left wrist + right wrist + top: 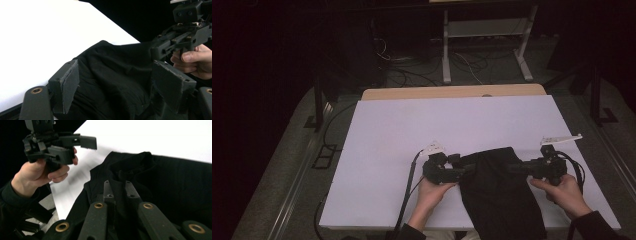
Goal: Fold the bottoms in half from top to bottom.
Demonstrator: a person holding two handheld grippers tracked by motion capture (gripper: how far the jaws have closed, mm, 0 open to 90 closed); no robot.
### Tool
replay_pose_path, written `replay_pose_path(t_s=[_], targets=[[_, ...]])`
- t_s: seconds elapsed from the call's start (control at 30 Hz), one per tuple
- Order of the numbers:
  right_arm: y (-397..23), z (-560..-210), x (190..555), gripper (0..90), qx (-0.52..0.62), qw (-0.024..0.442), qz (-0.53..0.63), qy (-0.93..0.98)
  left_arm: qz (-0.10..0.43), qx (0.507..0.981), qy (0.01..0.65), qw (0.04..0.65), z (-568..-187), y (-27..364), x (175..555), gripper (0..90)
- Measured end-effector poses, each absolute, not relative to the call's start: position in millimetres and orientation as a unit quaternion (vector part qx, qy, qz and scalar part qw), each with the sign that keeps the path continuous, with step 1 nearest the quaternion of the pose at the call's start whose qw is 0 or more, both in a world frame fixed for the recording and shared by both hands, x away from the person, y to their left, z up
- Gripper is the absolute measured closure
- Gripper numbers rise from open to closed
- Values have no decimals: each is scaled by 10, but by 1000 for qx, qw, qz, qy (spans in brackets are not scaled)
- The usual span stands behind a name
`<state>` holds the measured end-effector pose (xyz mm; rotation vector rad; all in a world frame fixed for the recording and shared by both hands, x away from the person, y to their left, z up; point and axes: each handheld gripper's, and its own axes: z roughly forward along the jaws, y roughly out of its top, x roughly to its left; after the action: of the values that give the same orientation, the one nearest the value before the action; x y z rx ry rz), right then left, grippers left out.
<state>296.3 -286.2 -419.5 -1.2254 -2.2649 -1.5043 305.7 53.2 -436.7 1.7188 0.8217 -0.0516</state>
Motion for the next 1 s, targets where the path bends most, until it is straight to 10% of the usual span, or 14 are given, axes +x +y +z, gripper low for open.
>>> replay_pose_path(t_s=[1.0], targets=[[-2797, -4397, 2704, 767, -378, 115, -448, -802, -21, 740, 349, 575, -4402, 491, 3058, 229]])
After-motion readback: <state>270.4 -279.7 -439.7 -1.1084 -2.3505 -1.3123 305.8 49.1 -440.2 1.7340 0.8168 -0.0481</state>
